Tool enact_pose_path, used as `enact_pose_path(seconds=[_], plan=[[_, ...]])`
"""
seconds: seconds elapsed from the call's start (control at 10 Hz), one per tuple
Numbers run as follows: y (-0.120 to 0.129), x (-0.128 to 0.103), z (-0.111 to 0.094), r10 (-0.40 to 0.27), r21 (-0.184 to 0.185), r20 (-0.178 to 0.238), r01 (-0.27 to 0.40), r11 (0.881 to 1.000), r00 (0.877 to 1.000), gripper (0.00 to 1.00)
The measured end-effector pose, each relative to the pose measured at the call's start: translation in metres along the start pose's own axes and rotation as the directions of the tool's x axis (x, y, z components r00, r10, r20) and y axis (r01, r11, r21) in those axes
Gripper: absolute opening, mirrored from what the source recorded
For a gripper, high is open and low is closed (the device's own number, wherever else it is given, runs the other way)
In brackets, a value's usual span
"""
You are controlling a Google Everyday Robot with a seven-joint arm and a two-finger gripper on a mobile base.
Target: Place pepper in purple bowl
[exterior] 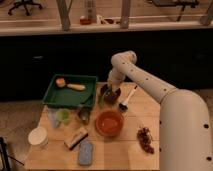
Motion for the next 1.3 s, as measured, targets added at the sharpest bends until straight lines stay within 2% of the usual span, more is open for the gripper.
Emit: enact_pose_path(seconds=[0.7,0.8,1.3], plan=[[0.0002,0.0007,0.0019,0.007,-0.007,-0.001,-0.007,1.000,1.000,0.02],[0.0003,0.0007,0.0020,0.008,-0.011,0.001,-0.008,1.000,1.000,0.08],[-0.0001,-0.0006,0.0015,0.002,-0.015,0.017,-0.002,1.000,1.000,0.60]])
